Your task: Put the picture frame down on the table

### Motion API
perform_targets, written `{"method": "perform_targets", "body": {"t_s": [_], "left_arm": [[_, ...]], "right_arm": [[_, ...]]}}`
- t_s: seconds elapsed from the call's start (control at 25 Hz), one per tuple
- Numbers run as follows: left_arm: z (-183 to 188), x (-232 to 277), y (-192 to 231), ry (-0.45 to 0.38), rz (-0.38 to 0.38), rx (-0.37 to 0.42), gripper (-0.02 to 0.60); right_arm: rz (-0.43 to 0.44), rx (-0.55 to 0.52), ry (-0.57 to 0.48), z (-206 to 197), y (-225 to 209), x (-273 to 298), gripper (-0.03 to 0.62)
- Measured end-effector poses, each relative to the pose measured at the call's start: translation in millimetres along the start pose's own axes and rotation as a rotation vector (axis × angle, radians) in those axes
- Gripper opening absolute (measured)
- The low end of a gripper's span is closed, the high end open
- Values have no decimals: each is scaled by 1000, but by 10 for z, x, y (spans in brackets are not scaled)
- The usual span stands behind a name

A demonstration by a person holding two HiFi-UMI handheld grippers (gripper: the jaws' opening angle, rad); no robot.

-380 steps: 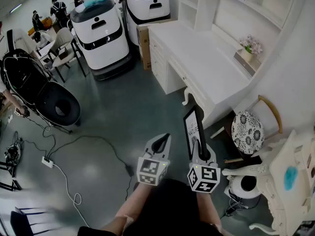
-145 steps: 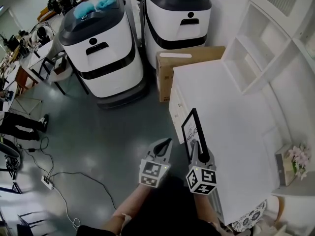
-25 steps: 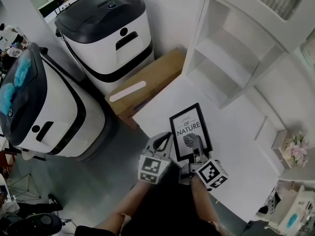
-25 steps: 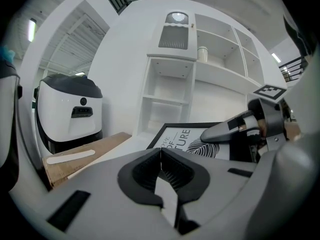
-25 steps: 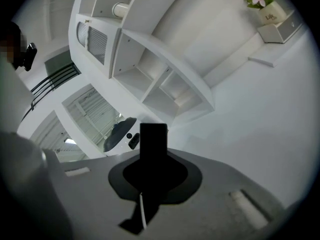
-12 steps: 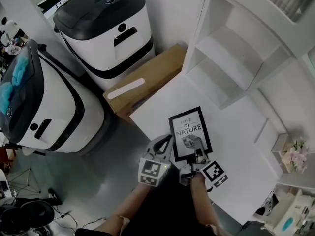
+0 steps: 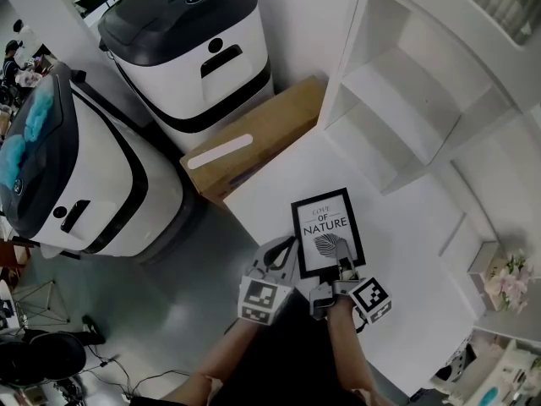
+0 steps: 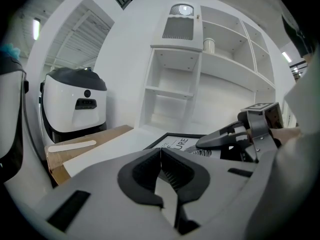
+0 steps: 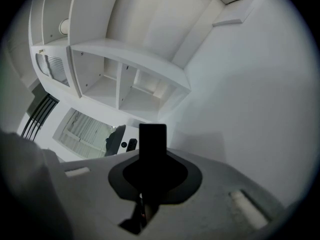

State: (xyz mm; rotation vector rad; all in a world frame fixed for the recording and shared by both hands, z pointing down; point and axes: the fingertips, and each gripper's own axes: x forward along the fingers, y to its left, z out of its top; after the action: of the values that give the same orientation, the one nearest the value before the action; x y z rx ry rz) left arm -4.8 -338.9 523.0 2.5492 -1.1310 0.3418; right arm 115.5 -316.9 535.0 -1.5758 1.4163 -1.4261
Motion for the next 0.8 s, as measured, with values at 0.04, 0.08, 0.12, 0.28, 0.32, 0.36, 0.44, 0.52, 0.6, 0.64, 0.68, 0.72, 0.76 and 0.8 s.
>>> {"method": "perform_targets", "body": {"t_s": [0.04,0.08,0.12,0.28,0.32,0.36,0.44,0.52,0.6,0.64,0.68,0.72,0.76,0.8], "left_arm": [[-10,2,12,3,5,-1,12],[-20,5,23,6,11,-1,12],[-31,12,31,9,15,-2,12],[-68,28,28,18,24,-3,12],[-73,29,22,21,25,-3,12],[-79,27,16,24,25,-2,12],[-92,18,9,30,27,-2,12],[-102,10,9,35,29,-5,12],[-113,10,16,37,31,-6,12],[-119,9,17,40,32,-5,12],[-126,7,16,42,32,-4,12],[-134,6,13,46,32,-4,12],[-142,5,10,49,32,-3,12],[-149,5,9,52,32,-3,12]], "right_arm": [[-2,10,3,-1,-23,12,14],[-3,22,7,-2,-44,26,14],[-2,34,11,-1,-63,41,14],[5,87,22,-6,-133,102,14],[7,96,24,-7,-145,114,14],[8,104,26,-9,-154,126,14],[8,122,25,-9,-178,145,14],[7,141,23,-3,-211,164,14],[6,163,21,8,-246,187,14],[6,176,20,13,-263,196,14],[7,190,18,17,-280,204,14],[7,201,17,22,-295,210,14],[7,211,15,26,-309,215,14],[6,220,12,28,-320,221,14]]}}
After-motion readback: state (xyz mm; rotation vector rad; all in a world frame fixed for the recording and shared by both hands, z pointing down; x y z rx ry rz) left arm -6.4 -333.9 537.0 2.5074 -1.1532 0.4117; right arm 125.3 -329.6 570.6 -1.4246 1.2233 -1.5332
